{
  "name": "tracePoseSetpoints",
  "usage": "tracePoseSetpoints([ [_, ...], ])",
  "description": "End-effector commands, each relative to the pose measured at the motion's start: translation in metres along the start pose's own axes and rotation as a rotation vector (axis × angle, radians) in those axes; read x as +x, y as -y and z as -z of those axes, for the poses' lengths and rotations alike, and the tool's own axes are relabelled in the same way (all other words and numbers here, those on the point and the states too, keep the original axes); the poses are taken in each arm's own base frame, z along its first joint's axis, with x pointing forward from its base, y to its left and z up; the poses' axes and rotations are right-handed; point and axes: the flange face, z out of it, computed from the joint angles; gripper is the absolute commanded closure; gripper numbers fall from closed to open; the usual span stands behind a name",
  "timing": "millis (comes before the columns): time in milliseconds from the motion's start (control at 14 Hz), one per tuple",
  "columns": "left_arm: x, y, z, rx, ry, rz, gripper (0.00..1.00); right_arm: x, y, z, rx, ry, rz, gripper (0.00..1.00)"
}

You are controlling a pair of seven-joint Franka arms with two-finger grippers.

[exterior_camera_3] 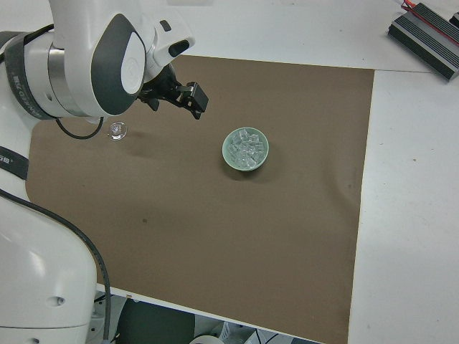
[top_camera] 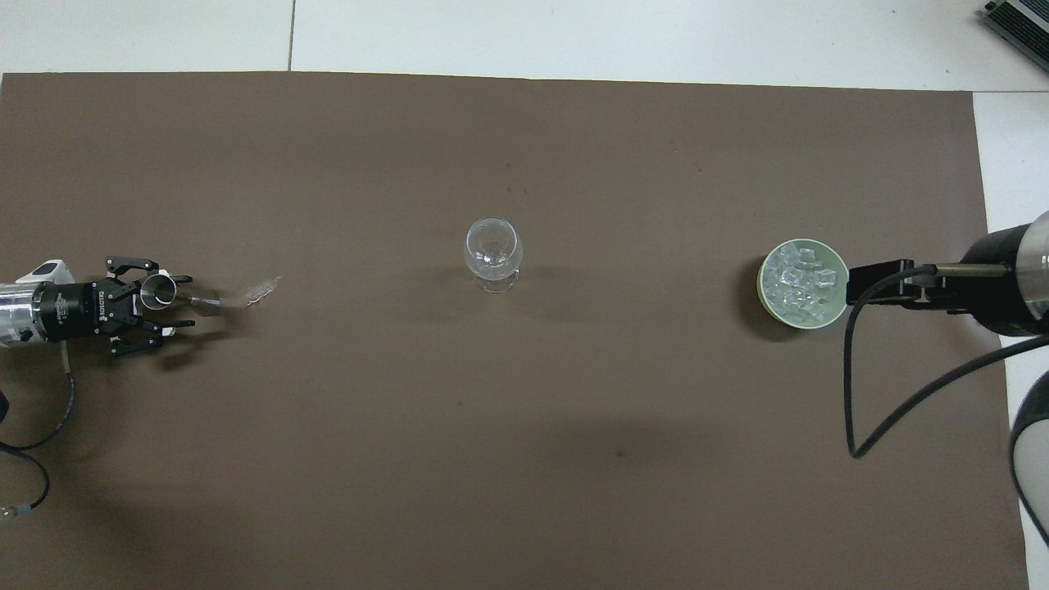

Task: Pour wine and add ice with both arms
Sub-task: 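Close the left gripper around the small metal cup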

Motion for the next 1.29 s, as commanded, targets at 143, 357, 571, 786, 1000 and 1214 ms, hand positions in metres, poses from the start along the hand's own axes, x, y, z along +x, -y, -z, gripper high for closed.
tracePoseSetpoints([
  [143, 0.0048, -0.0011, 0.0033, -0.009, 0.021, -0.006, 0.41, -0.0017, -0.0018, 0.0005, 0.014, 0.01, -0.015, 0.0],
  [357, 0.0047, -0.0016, 0.0039, -0.01, 0.017, -0.007, 0.41, -0.0018, -0.001, 0.0005, 0.014, 0.01, -0.012, 0.0],
  [571, 0.0043, -0.0018, 0.0041, -0.008, 0.017, -0.008, 0.44, -0.0017, -0.0018, 0.0005, 0.014, 0.01, -0.014, 0.0],
  [786, 0.0047, -0.0011, 0.0066, -0.013, 0.017, -0.007, 0.46, -0.0017, -0.0018, 0.0005, 0.014, 0.01, -0.015, 0.0],
  [1000, 0.0046, -0.001, 0.0065, -0.012, 0.018, -0.006, 0.48, -0.0017, -0.0018, 0.0005, 0.014, 0.01, -0.014, 0.0],
  [1214, 0.0046, -0.001, 0.0065, -0.012, 0.018, -0.006, 0.5, -0.0017, -0.0018, 0.0005, 0.014, 0.01, -0.015, 0.0],
])
